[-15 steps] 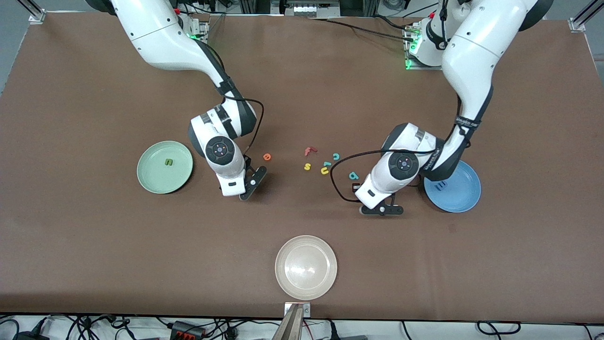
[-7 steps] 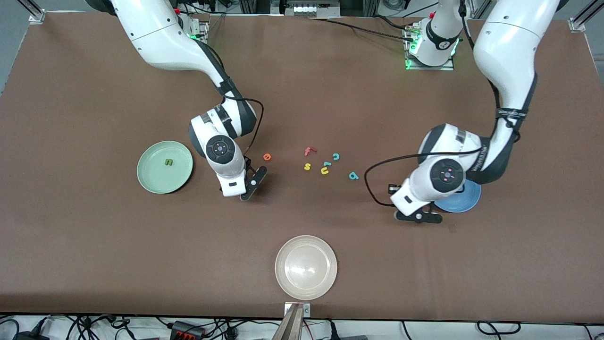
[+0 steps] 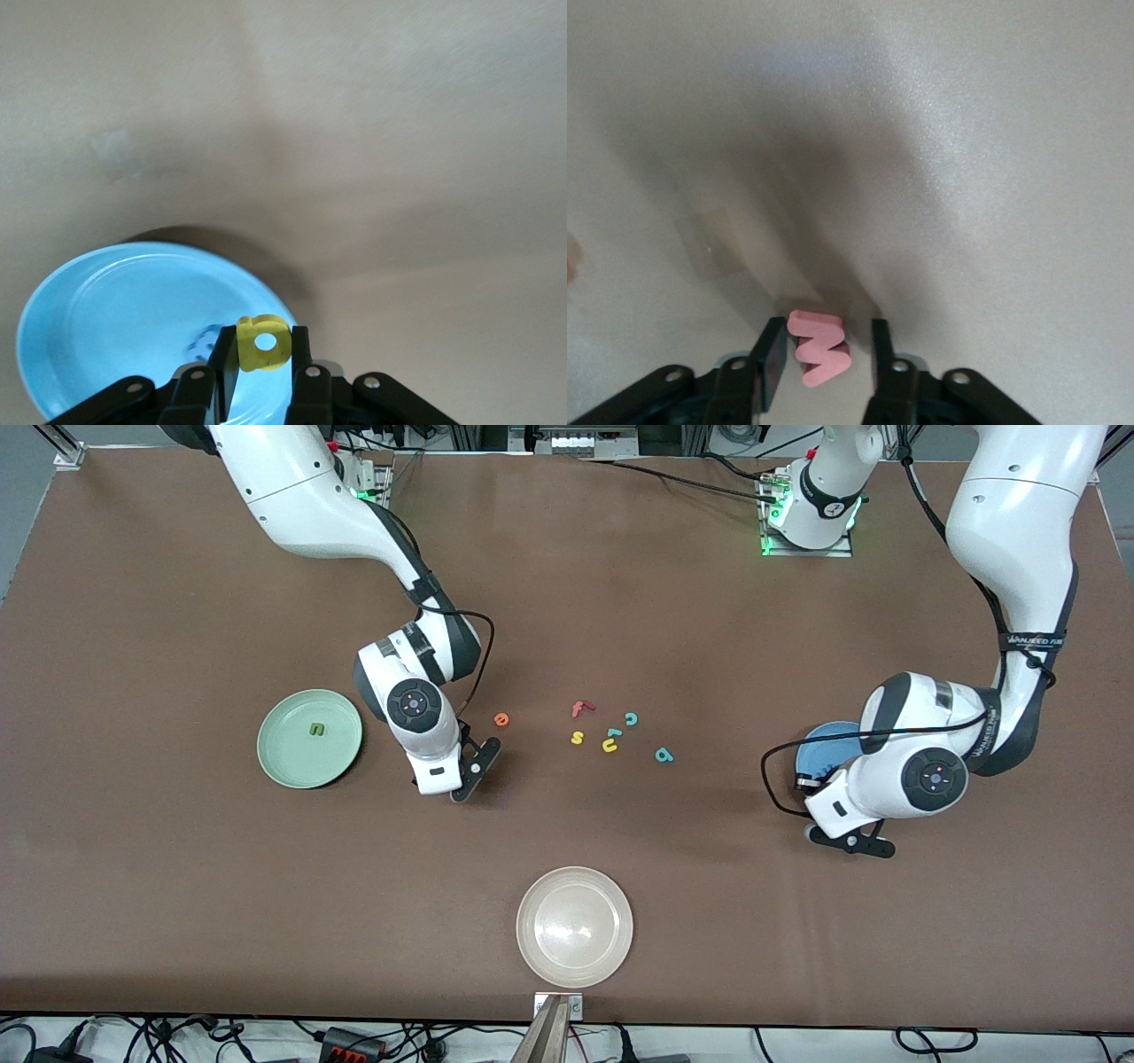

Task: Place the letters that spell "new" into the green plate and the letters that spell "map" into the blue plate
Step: 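Place the M on the green plate while the left gripper places the D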

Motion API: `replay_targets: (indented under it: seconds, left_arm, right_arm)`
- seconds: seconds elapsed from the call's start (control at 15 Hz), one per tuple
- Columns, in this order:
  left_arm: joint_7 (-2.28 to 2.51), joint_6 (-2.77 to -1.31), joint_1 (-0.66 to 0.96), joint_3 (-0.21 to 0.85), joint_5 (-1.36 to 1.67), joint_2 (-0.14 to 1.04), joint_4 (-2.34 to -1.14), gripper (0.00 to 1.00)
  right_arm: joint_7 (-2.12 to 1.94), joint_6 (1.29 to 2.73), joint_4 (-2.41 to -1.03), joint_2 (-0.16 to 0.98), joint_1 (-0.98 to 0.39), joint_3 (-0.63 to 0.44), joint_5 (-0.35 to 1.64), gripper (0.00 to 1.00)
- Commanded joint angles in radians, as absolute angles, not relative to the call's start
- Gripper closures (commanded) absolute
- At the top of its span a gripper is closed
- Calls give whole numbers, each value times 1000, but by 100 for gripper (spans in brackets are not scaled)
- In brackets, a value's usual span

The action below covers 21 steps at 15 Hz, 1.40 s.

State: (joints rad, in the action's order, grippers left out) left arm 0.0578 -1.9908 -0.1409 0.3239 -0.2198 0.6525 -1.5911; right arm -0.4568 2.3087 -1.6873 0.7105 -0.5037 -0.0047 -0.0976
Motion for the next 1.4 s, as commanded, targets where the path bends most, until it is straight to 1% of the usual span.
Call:
replay_targets:
  seconds: [0.0,0.07,0.13,0.27,0.47,0.74,0.8,0.87,0.94,1.0,1.07,1.34]
  left_arm:
    - [-23,-1993,-198,333,-241,621,-1650,85]
    - [-40,-1994,-212,333,-241,621,-1655,85]
    - [-41,-1997,-222,333,-241,621,-1667,85]
    - [-41,-2017,-239,333,-241,621,-1695,85]
    - [-43,-2068,-253,333,-241,623,-1732,85]
    - [-41,-2097,-264,333,-241,634,-1738,83]
    - [-41,-2097,-264,333,-241,634,-1738,79]
    - [-41,-2095,-264,333,-241,634,-1736,68]
    - [-41,-2095,-262,333,-241,634,-1736,53]
    - [-38,-2095,-261,333,-241,635,-1735,8]
    - [-40,-2094,-264,333,-241,634,-1735,0]
    - [-37,-2089,-261,334,-241,630,-1733,0]
  right_arm:
    - [-472,2321,-1700,703,-503,-3,-109,67]
    - [-472,2319,-1700,703,-503,-3,-109,70]
    - [-472,2318,-1700,703,-503,-3,-109,77]
    - [-468,2315,-1700,701,-506,-3,-109,85]
    - [-462,2309,-1695,675,-503,-3,-107,88]
    - [-459,2200,-1692,598,-486,-15,-104,88]
    - [-459,2157,-1692,586,-474,-15,-104,88]
    - [-459,2120,-1692,578,-462,-15,-104,88]
    - [-459,2109,-1700,571,-439,-15,-106,88]
    - [-459,2089,-1707,557,-419,-15,-107,88]
    - [-457,2056,-1712,551,-402,-17,-106,88]
    - [-459,1965,-1723,509,-284,-17,-104,88]
